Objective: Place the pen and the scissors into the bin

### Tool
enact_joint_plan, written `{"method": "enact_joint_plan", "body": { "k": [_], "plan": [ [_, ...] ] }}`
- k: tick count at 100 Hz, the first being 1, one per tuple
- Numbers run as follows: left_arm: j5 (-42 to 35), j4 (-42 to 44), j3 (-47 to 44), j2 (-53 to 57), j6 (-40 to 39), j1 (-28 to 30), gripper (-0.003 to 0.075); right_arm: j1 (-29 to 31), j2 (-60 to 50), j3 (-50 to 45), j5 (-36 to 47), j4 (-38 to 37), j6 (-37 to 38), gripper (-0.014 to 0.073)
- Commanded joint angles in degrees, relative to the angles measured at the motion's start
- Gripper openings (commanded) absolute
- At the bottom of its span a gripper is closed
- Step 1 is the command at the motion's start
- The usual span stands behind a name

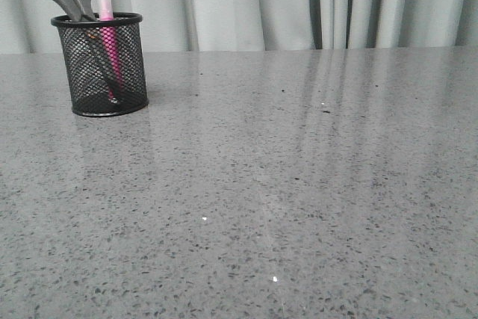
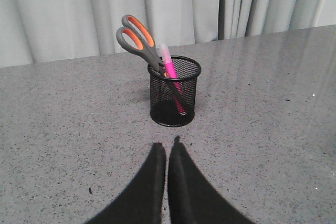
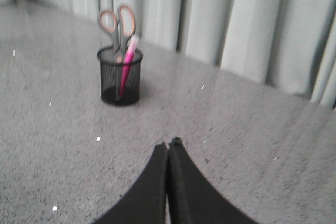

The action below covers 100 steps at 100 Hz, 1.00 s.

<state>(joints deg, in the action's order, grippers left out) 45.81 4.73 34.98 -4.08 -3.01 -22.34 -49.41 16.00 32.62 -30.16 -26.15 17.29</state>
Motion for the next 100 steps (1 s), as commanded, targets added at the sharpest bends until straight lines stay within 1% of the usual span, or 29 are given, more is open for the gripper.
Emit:
{"method": "enact_joint_plan", "body": {
  "k": [1, 9, 16, 69, 91, 94, 100],
  "plan": [
    [-4.38, -0.49, 1.15, -0.81, -0.59, -0.34, -0.0019, 0.34, -6.7, -0.06, 2.26, -2.79, 0.22, -0.0056],
    [-4.38, -0.49, 1.15, -0.81, -0.59, -0.34, -0.0019, 0.34, -10.98, -0.89, -0.27, -3.06, 0.22, -0.0056],
    [-4.38, -0.49, 1.15, -0.81, -0.59, -0.34, -0.0019, 0.34, -12.01, -1.46, -1.83, -3.06, 0.22, -0.0056],
    [-4.38, -0.49, 1.15, -0.81, -0.59, -0.34, -0.0019, 0.34, -11.7, -2.06, -1.21, -2.8, 0.22, -0.0057],
    [-4.62, -0.25, -1.61, -0.14, -0.59, -0.34, -0.0019, 0.34, -11.7, -2.06, -1.21, -2.8, 0.22, -0.0057],
    [-6.15, 1.52, -2.39, 0.19, 1.36, -0.12, -0.0019, 0.34, -11.7, -2.06, -1.21, -2.8, 0.22, -0.0057],
    [-9.45, 5.43, -5.0, 0.95, 2.16, 0.56, -0.0019, 0.34, -11.7, -2.06, -1.21, -2.8, 0.22, -0.0057]
  ]
}}
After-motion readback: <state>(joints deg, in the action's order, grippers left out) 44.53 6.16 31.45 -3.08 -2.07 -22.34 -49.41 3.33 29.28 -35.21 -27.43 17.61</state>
